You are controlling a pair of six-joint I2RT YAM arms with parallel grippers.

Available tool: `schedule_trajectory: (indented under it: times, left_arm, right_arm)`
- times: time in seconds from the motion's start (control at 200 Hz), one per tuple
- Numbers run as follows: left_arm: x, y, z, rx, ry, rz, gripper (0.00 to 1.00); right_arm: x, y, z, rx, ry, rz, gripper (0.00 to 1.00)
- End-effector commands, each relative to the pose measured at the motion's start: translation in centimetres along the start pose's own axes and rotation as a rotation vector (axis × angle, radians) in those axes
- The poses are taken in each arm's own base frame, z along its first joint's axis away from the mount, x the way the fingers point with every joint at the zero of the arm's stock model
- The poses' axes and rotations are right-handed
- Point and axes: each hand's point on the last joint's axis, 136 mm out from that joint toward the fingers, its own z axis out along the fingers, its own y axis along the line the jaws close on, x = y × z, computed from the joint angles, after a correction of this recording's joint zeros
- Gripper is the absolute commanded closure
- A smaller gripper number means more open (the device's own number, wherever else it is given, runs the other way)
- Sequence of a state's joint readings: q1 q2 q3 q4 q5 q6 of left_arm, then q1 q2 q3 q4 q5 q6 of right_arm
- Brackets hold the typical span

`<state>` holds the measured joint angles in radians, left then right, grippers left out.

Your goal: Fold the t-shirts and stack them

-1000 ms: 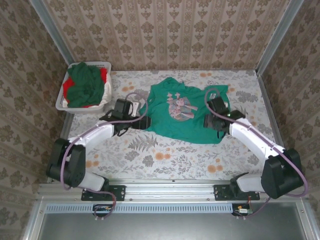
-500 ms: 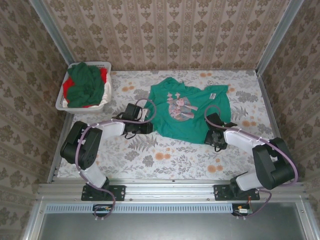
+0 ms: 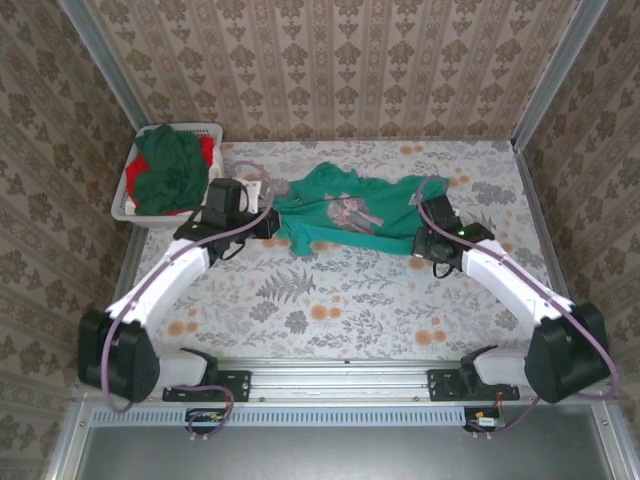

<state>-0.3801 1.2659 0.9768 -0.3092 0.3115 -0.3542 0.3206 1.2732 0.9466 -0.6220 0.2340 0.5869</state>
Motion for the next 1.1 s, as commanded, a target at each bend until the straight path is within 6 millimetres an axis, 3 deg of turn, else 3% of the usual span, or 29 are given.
schedule_trajectory:
  times: [0.0, 0.08, 0.145, 0.19, 0.255, 0.32, 0.39, 0.535, 0.58, 0.745, 0.845, 0.955, 1.04, 1.09]
  left_arm:
    - [1.2, 2.2, -0.3, -0.088, 0.05, -0.016, 0.91]
    - [1.5, 3.5, 1.6, -0.085, 0.094, -0.059, 0.91]
    - [2.3, 4.8, 4.1, -0.086, 0.171, -0.101, 0.91]
    - [3.0, 5.7, 5.6, -0.094, 0.225, -0.122, 0.79]
    - [4.1, 6.8, 7.4, -0.109, 0.298, -0.153, 0.65]
    - [4.8, 7.5, 8.3, -0.125, 0.326, -0.162, 0.52]
    - [5.0, 8.0, 8.2, -0.142, 0.315, -0.162, 0.48]
    - [5.4, 8.3, 5.5, -0.186, 0.249, -0.149, 0.38]
    - [5.4, 7.8, 4.6, -0.18, 0.22, -0.14, 0.36]
    - [7.2, 5.0, 2.6, -0.164, 0.167, -0.082, 0.28]
    - [9.2, 3.3, 3.1, -0.112, 0.182, -0.069, 0.3]
    - [10.8, 3.7, 4.3, -0.11, 0.229, -0.084, 0.31]
    - [11.4, 3.1, 5.6, -0.088, 0.271, -0.05, 0.32]
    - [11.7, 3.7, 6.2, -0.12, 0.299, -0.031, 0.32]
  right_arm:
    - [-0.7, 0.4, -1.3, -0.013, 0.029, -0.069, 1.0]
    - [-2.3, 0.6, 0.5, -0.03, 0.055, -0.049, 0.99]
    - [-3.4, 0.5, 3.1, -0.011, 0.096, -0.033, 0.89]
    - [-4.2, 0.6, 4.4, 0.002, 0.11, -0.04, 0.86]
    - [-5.0, 0.4, 5.5, 0.038, 0.136, -0.048, 0.66]
    - [-5.6, 0.1, 5.6, 0.07, 0.124, -0.052, 0.6]
    - [-5.6, 0.0, 4.7, 0.054, 0.103, -0.04, 0.54]
    - [-3.0, 0.3, 3.4, -0.058, 0.065, 0.011, 0.52]
    - [-1.9, 0.1, 3.7, -0.069, 0.08, 0.018, 0.52]
    - [-2.9, 0.8, 6.2, -0.067, 0.091, -0.001, 0.54]
    - [-3.9, 1.7, 7.7, -0.076, 0.096, -0.011, 0.55]
    - [-4.4, 2.4, 9.5, -0.081, 0.111, -0.018, 0.55]
    - [-4.4, 2.2, 11.1, -0.057, 0.137, -0.019, 0.56]
    - [-4.3, 2.0, 11.7, -0.047, 0.146, -0.015, 0.56]
